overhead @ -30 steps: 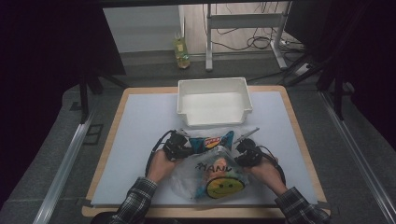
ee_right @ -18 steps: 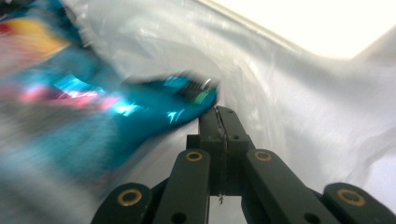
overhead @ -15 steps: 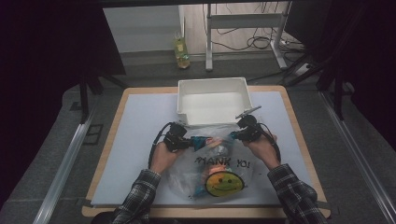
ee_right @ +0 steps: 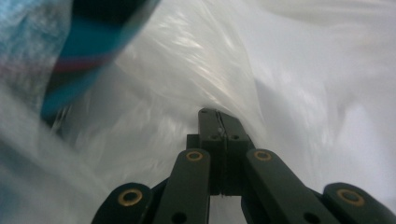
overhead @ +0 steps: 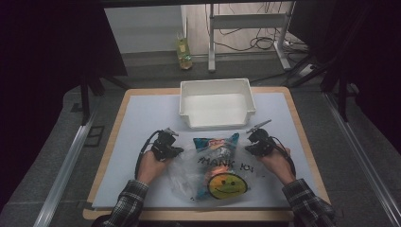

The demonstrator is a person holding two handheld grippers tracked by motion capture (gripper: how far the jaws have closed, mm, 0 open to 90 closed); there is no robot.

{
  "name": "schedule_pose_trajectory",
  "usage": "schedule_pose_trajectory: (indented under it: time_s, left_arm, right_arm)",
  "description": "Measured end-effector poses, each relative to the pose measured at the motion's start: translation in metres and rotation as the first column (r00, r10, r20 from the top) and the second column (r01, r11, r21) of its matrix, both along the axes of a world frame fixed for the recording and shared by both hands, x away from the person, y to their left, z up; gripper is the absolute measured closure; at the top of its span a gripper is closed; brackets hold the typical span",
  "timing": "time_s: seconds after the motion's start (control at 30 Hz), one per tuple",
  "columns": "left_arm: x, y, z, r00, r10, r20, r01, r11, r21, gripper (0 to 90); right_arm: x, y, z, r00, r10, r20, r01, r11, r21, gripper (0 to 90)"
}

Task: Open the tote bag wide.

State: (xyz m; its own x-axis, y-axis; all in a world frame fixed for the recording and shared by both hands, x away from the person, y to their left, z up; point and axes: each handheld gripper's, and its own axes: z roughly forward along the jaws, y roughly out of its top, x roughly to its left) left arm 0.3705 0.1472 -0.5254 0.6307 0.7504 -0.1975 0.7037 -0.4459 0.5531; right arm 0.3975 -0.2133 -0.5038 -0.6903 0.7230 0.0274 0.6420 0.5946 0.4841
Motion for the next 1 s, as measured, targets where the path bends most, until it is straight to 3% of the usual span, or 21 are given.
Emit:
schedule_pose_trajectory:
  time_s: [0.1,0.13,0.23,0.37,0.53,0.6,0.63,0.67,0.7,0.73,0.77,0.8,0.83,0.9,1.0]
  left_arm:
    - [-0.013,0.002,0.001,0.9987,-0.048,0.016,0.047,0.9982,0.036,87.4]
    - [-0.023,0.003,0.003,0.9972,-0.064,0.038,0.062,0.9964,0.058,86.2]
    - [-0.036,0.002,0.004,0.9935,-0.088,0.072,0.083,0.9934,0.08,85.0]
    - [-0.048,0.001,0.0,0.9897,-0.116,0.083,0.11,0.9909,0.078,83.8]
    - [-0.061,0.004,-0.001,0.9839,-0.142,0.108,0.136,0.9886,0.064,83.0]
    - [-0.06,0.004,0.003,0.9833,-0.137,0.119,0.131,0.9896,0.059,82.2]
    - [-0.055,0.003,0.016,0.9819,-0.116,0.15,0.114,0.9932,0.023,81.0]
    - [-0.055,0.003,0.016,0.9819,-0.116,0.15,0.114,0.9932,0.023,80.6]
    - [-0.052,0.002,0.024,0.9802,-0.102,0.17,0.104,0.9946,-0.003,80.6]
    - [-0.045,-0.003,0.038,0.9744,-0.098,0.202,0.103,0.9945,-0.017,80.3]
    - [-0.045,-0.003,0.038,0.9744,-0.098,0.202,0.103,0.9945,-0.017,80.2]
    - [-0.036,-0.012,0.049,0.9689,-0.098,0.227,0.105,0.9943,-0.021,80.2]
    - [-0.036,-0.012,0.049,0.9689,-0.098,0.227,0.105,0.9943,-0.021,80.3]
    - [-0.028,-0.027,0.052,0.9755,-0.13,0.178,0.142,0.9883,-0.057,80.4]
    - [-0.032,-0.037,0.047,0.9744,-0.175,0.14,0.182,0.9828,-0.034,81.5]
  right_arm:
    - [-0.011,-0.006,0.0,0.9999,0.016,0.0,-0.016,0.9999,0.007,89.3]
    - [-0.023,-0.012,0.0,0.9994,0.033,0.008,-0.033,0.9994,0.014,89.3]
    - [-0.037,-0.021,0.0,0.999,0.044,0.006,-0.044,0.9987,0.026,89.2]
    - [-0.052,-0.029,-0.001,0.9987,0.05,0.005,-0.05,0.9982,0.033,89.2]
    - [-0.083,-0.044,0.001,0.9981,0.061,-0.01,-0.06,0.9973,0.042,89.2]
    - [-0.085,-0.047,0.002,0.9982,0.06,-0.006,-0.059,0.9965,0.059,89.2]
    - [-0.085,-0.047,0.008,0.998,0.06,0.017,-0.062,0.9926,0.104,89.1]
    - [-0.084,-0.046,0.013,0.9973,0.065,0.035,-0.069,0.9902,0.121,89.1]
    - [-0.084,-0.046,0.013,0.9973,0.065,0.035,-0.069,0.9902,0.121,89.1]
    - [-0.078,-0.039,0.024,0.9952,0.079,0.057,-0.087,0.9856,0.145,89.1]
    - [-0.078,-0.039,0.024,0.9952,0.079,0.057,-0.087,0.9856,0.145,89.1]
    - [-0.069,-0.028,0.035,0.9927,0.093,0.076,-0.104,0.9816,0.16,89.1]
    - [-0.069,-0.028,0.035,0.9927,0.093,0.076,-0.104,0.9816,0.16,89.1]
    - [-0.056,-0.013,0.044,0.9885,0.13,0.076,-0.143,0.9708,0.193,89.0]
    - [-0.052,-0.006,0.045,0.9861,0.157,0.055,-0.165,0.9627,0.215,89.1]
